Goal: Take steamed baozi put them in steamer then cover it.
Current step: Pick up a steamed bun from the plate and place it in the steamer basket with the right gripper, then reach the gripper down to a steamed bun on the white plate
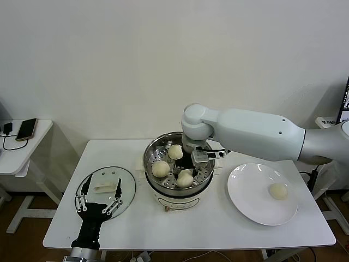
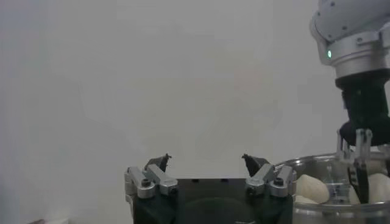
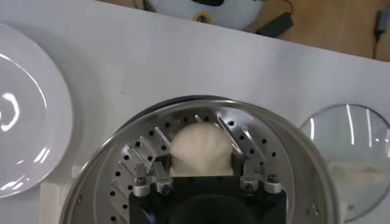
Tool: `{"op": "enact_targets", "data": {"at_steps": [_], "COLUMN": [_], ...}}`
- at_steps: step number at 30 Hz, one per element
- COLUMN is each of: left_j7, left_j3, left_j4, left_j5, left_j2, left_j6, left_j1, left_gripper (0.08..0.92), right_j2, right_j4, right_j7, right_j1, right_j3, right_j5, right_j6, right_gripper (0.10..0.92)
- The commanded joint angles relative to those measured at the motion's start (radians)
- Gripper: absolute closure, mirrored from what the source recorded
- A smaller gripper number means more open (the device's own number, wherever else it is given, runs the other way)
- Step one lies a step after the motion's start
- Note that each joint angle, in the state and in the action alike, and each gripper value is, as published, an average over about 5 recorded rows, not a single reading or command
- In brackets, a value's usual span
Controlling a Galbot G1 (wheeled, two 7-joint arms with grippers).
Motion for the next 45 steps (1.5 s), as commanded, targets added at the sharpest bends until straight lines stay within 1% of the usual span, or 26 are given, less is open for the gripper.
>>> {"op": "enact_targets", "data": {"at_steps": [1,4,6,9,13,16,20,22,23,27,29,30,33,36,41,45], "left_j7": [-0.007,-0.009,-0.009,-0.010,-0.010,-0.010,-0.010,-0.010,-0.011,-0.017,-0.017,-0.017,-0.016,-0.015,-0.014,-0.014], "left_j3": [-0.002,-0.004,-0.006,-0.006,-0.006,-0.006,-0.007,-0.007,-0.005,0.002,0.005,0.006,0.007,0.007,0.005,0.004], "left_j4": [-0.007,-0.009,-0.012,-0.015,-0.014,-0.013,-0.011,-0.009,-0.007,-0.004,-0.006,-0.007,-0.010,-0.013,-0.017,-0.018], "left_j5": [-0.007,-0.009,-0.011,-0.013,-0.013,-0.013,-0.015,-0.016,-0.015,-0.011,-0.010,-0.010,-0.009,-0.009,-0.009,-0.009], "left_j2": [-0.001,-0.001,-0.001,-0.001,0.000,0.001,0.002,0.003,0.004,0.005,0.005,0.005,0.008,0.009,0.002,-0.001], "left_j6": [-0.004,-0.004,-0.003,-0.003,-0.002,-0.002,-0.003,-0.001,0.001,0.012,0.013,0.013,0.013,0.013,0.015,0.019], "left_j1": [0.007,0.007,0.007,0.006,0.004,0.001,-0.005,-0.009,-0.011,-0.017,-0.017,-0.016,-0.015,-0.016,-0.012,-0.007], "left_gripper": [0.177,0.177,0.177,0.177,0.177,0.177,0.177,0.177,0.177,0.177,0.177,0.177,0.177,0.177,0.177,0.177], "right_j2": [0.012,0.013,0.013,0.009,-0.020,-0.065,-0.170,-0.229,-0.266,-0.404,-0.454,-0.474,-0.516,-0.550,-0.597,-0.595], "right_j4": [0.002,0.001,0.002,0.004,0.012,0.018,0.022,0.005,-0.011,-0.099,-0.168,-0.209,-0.324,-0.393,-0.431,-0.454], "right_j7": [0.016,0.026,0.028,0.027,0.020,0.000,-0.056,-0.082,-0.090,-0.101,-0.117,-0.126,-0.141,-0.133,-0.101,-0.086], "right_j1": [-0.043,-0.052,-0.054,-0.049,-0.021,0.008,0.049,0.073,0.086,0.134,0.139,0.132,0.096,0.043,-0.113,-0.223], "right_j3": [0.015,0.024,0.027,0.036,0.076,0.142,0.246,0.257,0.249,0.171,0.146,0.141,0.127,0.107,0.154,0.228], "right_j5": [-0.090,-0.111,-0.119,-0.113,-0.069,-0.016,0.061,0.109,0.149,0.366,0.442,0.459,0.465,0.464,0.426,0.362], "right_j6": [0.028,0.022,0.017,0.008,-0.003,-0.024,-0.093,-0.159,-0.221,-0.572,-0.691,-0.726,-0.774,-0.790,-0.789,-0.767], "right_gripper": [0.282,0.224,0.208,0.203,0.203,0.203,0.203,0.203,0.203,0.203,0.203,0.203,0.203,0.203,0.203,0.203]}}
